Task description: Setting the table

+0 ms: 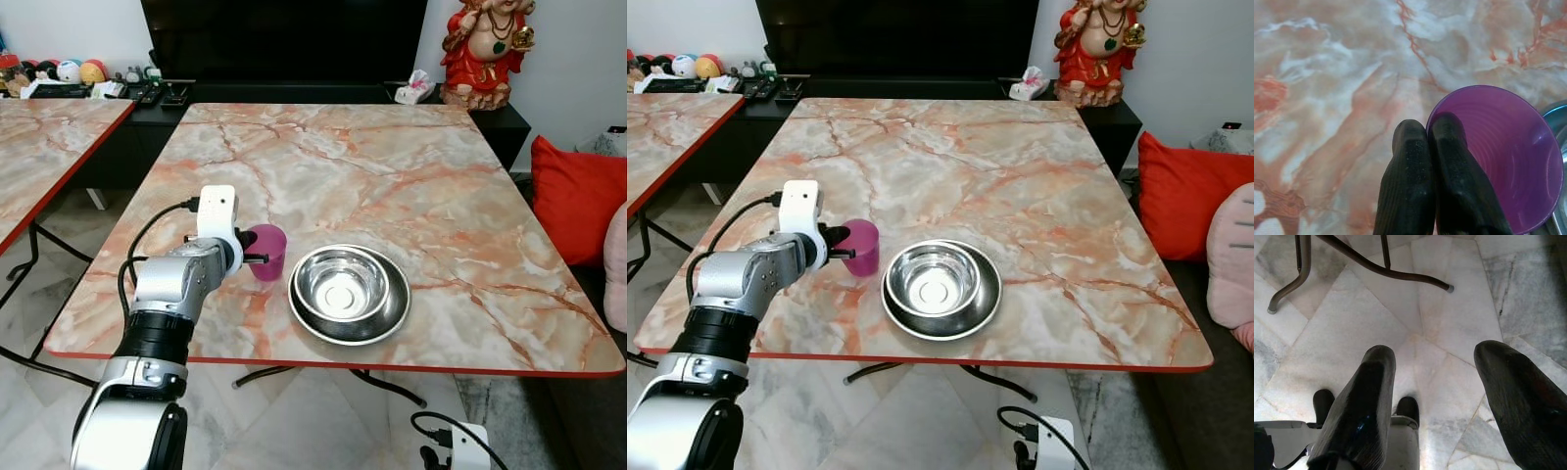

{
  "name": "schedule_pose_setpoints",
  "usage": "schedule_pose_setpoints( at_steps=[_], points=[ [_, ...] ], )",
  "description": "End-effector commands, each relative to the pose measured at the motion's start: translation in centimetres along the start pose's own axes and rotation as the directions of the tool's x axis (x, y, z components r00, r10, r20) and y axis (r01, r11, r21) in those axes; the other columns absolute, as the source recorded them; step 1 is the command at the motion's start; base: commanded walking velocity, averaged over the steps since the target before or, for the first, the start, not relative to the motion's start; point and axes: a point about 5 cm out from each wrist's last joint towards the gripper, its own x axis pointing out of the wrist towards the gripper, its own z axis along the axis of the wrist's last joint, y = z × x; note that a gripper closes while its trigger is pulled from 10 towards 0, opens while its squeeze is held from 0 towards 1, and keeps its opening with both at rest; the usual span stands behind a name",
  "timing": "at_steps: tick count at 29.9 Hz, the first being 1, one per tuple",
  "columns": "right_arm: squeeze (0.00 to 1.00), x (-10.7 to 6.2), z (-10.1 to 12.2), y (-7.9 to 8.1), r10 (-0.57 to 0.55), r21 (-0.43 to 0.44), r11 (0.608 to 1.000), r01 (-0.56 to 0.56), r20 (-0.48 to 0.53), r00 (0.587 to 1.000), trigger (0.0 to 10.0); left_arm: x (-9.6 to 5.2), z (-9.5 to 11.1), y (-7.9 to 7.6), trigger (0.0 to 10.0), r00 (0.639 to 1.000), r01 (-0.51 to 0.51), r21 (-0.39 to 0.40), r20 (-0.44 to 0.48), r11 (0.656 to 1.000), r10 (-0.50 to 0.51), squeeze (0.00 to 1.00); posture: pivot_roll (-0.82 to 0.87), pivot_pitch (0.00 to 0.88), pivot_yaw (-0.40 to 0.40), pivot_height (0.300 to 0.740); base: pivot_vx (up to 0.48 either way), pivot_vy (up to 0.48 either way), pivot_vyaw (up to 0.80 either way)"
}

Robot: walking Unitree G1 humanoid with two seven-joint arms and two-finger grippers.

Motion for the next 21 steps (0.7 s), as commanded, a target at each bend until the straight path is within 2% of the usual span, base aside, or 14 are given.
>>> schedule_pose_setpoints(
  at_steps=[1, 21],
  points=[
    [0.0, -0.1, -0.43, -0.05, 0.001, 0.0, 1.0, -0.001, -0.019, 1.0, 10.0, -0.03, 0.6, -0.12, 10.0, 1.0, -0.003, 0.009, 0.022, 1.0, 0.003, 0.0, -0.03, 0.003, 0.019, 0.74, 0.0, 0.0, 0.0],
    [0.0, -0.08, -0.34, -0.04, 0.0, -0.002, 1.0, 0.0, -0.015, 1.0, 10.0, 0.05, 0.14, -0.12, 10.0, 1.0, -0.001, -0.016, 0.014, 1.0, 0.002, 0.0, -0.02, 0.012, 0.016, 0.74, 0.0, 0.0, 0.0]
  ],
)
